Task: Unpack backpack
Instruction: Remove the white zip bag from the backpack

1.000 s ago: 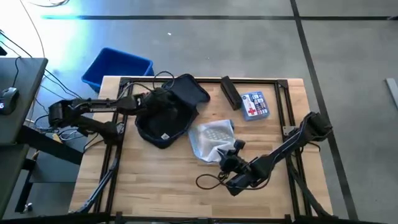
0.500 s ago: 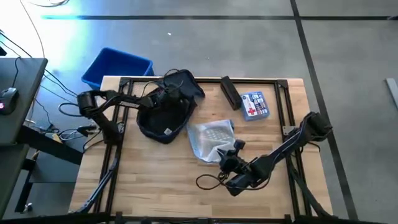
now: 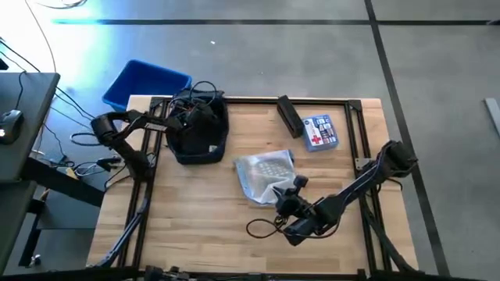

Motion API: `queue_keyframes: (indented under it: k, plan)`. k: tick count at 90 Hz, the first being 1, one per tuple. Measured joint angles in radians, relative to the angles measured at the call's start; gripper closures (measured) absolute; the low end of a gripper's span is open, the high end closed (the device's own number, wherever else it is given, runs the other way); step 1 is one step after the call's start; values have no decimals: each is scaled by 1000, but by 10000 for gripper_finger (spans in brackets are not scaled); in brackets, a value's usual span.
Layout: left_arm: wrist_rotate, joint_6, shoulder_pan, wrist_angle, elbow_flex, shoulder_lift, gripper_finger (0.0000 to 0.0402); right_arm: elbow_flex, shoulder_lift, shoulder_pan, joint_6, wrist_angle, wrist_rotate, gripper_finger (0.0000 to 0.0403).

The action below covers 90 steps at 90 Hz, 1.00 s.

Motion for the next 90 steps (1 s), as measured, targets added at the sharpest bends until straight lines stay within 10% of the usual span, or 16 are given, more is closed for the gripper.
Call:
queue_keyframes:
  k: [31,47,90]
  plan:
    - [219,-115,-270,-256,24,-461,401,0,16,-22,-1,28,-100,403]
    - [409,-266,-429,-273,-42,-494,401,0,82,-85,-102,153,-191,403]
    - [80,-264,-560,-142,-151,-349,401,23,188,-239,-302,630,-475,322]
